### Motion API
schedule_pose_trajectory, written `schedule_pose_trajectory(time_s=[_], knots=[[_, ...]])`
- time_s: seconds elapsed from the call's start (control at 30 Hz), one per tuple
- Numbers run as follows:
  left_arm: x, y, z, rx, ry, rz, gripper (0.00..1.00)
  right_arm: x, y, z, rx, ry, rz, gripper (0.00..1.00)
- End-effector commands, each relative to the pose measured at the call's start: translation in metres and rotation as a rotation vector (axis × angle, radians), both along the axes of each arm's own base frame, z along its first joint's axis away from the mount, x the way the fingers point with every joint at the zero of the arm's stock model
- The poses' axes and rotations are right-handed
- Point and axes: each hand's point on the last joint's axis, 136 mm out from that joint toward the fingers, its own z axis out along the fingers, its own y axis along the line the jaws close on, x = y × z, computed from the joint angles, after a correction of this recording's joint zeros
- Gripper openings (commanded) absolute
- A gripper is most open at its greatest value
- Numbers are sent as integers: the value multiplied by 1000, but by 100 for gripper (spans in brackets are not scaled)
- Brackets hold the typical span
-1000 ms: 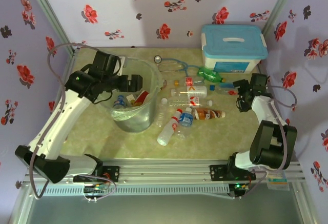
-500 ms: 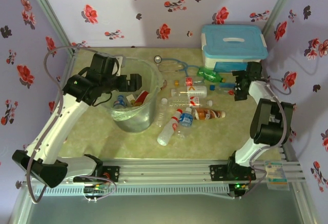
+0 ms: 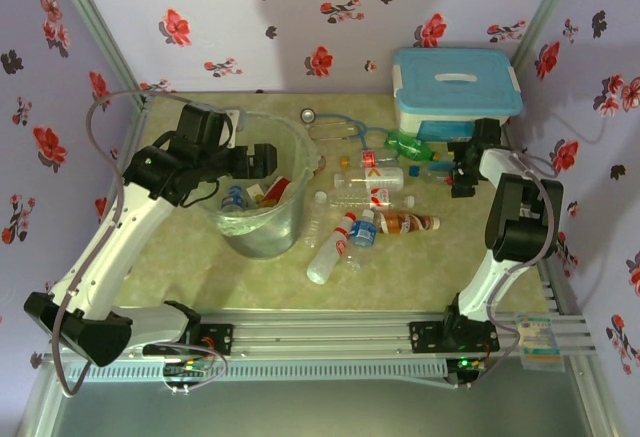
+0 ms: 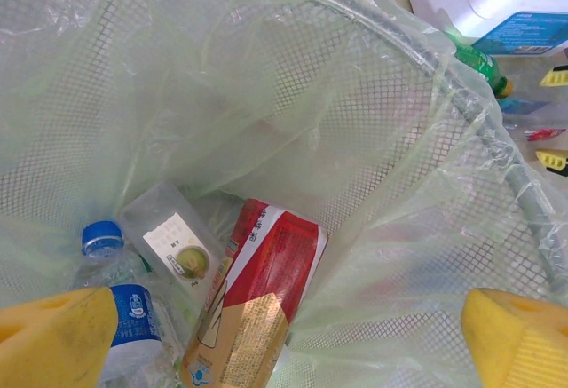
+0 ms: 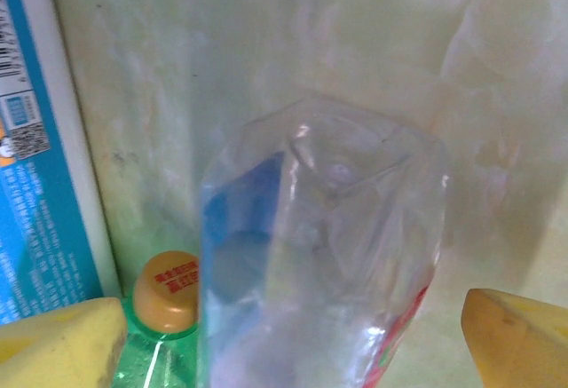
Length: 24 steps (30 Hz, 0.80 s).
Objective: Put the plastic bottles in the bin
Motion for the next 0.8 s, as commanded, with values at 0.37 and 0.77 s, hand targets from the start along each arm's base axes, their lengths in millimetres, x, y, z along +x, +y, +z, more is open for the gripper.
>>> schedule_pose_trajectory(time_s=[0.37, 0.77], knots=[[3, 4, 8, -31, -33, 42, 100, -19, -6, -11, -2, 55, -74, 70], [6, 2, 19, -32, -49, 34, 100, -29, -1, 3, 38, 10, -73, 50]])
